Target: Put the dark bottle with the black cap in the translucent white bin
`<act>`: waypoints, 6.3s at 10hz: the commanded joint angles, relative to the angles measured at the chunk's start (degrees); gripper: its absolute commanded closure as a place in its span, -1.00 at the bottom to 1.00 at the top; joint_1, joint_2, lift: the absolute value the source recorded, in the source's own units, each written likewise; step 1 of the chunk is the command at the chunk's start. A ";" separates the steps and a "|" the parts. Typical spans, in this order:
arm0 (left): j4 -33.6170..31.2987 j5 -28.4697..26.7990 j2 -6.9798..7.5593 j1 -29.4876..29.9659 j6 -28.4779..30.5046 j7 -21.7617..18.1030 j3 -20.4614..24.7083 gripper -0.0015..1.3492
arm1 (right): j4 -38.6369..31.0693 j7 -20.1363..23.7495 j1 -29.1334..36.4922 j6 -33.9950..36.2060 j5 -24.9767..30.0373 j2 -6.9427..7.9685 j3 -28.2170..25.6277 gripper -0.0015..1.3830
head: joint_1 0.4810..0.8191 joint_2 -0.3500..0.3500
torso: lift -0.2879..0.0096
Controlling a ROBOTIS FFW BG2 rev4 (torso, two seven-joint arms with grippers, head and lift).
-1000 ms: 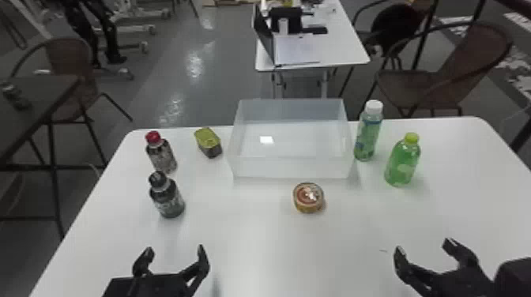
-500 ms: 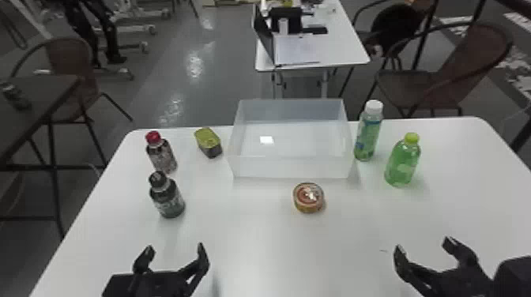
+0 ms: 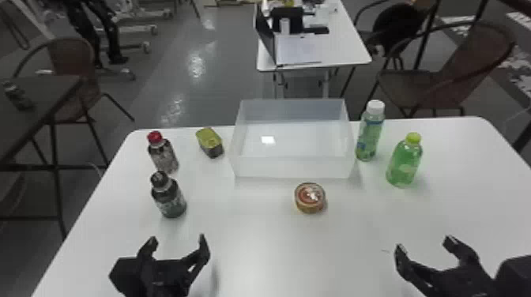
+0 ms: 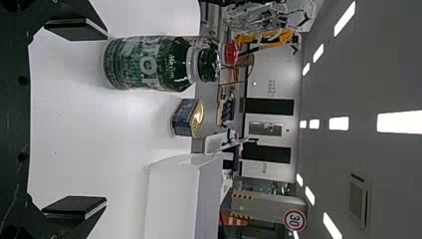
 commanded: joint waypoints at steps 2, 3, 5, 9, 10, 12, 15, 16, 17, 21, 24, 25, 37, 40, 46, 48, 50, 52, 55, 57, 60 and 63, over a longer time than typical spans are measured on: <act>4.05 0.80 1.61 -5.46 3.77 -3.17 1.10 -0.81 | 0.36 0.22 -0.15 -0.22 0.04 0.65 -0.03 -0.68 | 0.27 0.39 | 0.32; 6.07 0.72 2.05 -7.75 5.17 -3.87 1.54 -0.81 | 0.54 0.48 -0.24 -0.31 0.04 0.65 0.06 -0.68 | 0.27 0.40 | 0.32; 9.77 0.10 2.05 -12.06 6.49 -4.57 3.38 -0.81 | 0.72 0.57 -0.24 -0.48 -0.05 0.91 -0.03 -0.68 | 0.27 0.44 | 0.32; 17.94 -2.89 2.84 -20.84 8.25 -9.58 7.78 -0.81 | 1.59 1.54 -0.85 -0.83 -0.05 1.79 -0.03 -0.68 | 0.27 0.54 | 0.32; 20.05 -3.24 3.64 -22.34 8.16 -9.67 7.78 -0.81 | 1.77 1.71 -0.94 -0.92 -0.05 2.14 -0.03 -0.68 | 0.27 0.57 | 0.32; 23.83 -5.52 5.13 -25.24 8.60 -9.58 7.69 -0.78 | 2.12 2.24 -0.94 -1.18 -0.05 2.63 -0.20 -0.68 | 0.27 0.62 | 0.32; 27.34 -9.30 6.10 -27.26 6.75 -9.32 9.10 -0.06 | 2.39 3.82 -1.12 -1.27 0.66 2.63 -1.52 -0.67 | 0.27 0.67 | 0.32; 27.26 -10.45 5.48 -27.00 5.96 -8.27 9.27 0.09 | 2.30 4.53 -0.94 -1.27 1.01 2.63 -2.14 -0.67 | 0.27 0.68 | 0.32; 26.99 -10.71 4.25 -26.91 5.61 -7.91 10.24 0.09 | 2.30 4.97 -0.85 -1.27 1.27 2.63 -2.31 -0.67 | 0.27 0.69 | 0.32; 11.61 -13.26 1.09 -21.90 8.07 -7.21 7.95 0.09 | 2.47 5.05 -1.03 -1.27 1.45 2.63 -2.31 -0.67 | 0.27 0.63 | 0.32; 3.35 -8.60 2.05 -23.66 12.82 -7.65 -0.66 0.09 | 2.74 5.05 -1.12 -1.27 1.36 2.63 -2.31 -0.67 | 0.27 0.45 | 0.32; 3.35 -6.58 3.64 -25.77 14.14 -8.00 -3.82 0.09 | 3.00 5.40 -1.47 -1.27 1.36 2.63 -2.31 -0.67 | 0.27 0.34 | 0.32; 34.02 -39.54 -0.76 -53.89 16.77 -23.82 -10.42 -0.33 | 6.69 6.37 -4.98 -2.24 1.18 2.63 -2.14 -0.67 | 0.27 -0.15 | 0.32; 33.50 -37.34 -0.85 -53.01 13.52 -24.00 -7.16 -0.81 | 6.52 6.37 -4.19 -2.24 0.75 2.63 -2.22 -0.67 | 0.27 -0.10 | 0.32; 3.17 -14.66 -0.58 -20.14 5.61 -5.10 -1.36 -0.77 | 4.23 6.11 -3.23 -2.24 2.15 2.63 -3.10 -0.67 | 0.27 0.07 | 0.32; -1.40 -9.48 -0.67 -10.91 1.30 -0.71 -0.40 -0.77 | 3.18 5.93 -2.87 -2.24 3.12 2.63 -3.63 -0.67 | 0.27 0.19 | 0.32; -4.82 -6.14 -1.55 -0.63 -3.35 7.73 -1.45 -0.77 | 1.86 5.40 -1.91 -2.24 3.82 2.63 -4.16 -0.67 | 0.27 0.27 | 0.32; -5.70 -3.68 -2.78 5.61 -5.02 9.05 -2.24 -0.77 | 0.80 4.79 -0.15 -2.33 3.91 2.63 -4.24 -0.67 | 0.27 0.32 | 0.32; -6.23 -2.54 -2.34 7.72 -5.20 11.33 -4.88 -0.77 | -1.22 4.00 3.02 -3.91 5.32 2.63 -4.24 -0.67 | 0.27 0.30 | 0.32; -6.23 -2.27 -1.37 7.81 -5.55 11.33 -5.41 -0.77 | -1.13 3.56 2.66 -4.44 5.40 2.63 -4.16 -0.67 | 0.27 0.27 | 0.32; -6.14 -2.45 -0.06 6.75 -5.73 11.42 -6.02 -0.77 | -0.69 3.65 1.96 -4.70 4.96 2.63 -4.16 -0.67 | 0.27 0.25 | 0.32; -5.53 -2.18 -0.14 6.23 -6.52 11.42 -6.02 -0.77 | -0.60 3.65 1.52 -4.79 4.79 2.63 -4.16 -0.67 | 0.27 0.24 | 0.32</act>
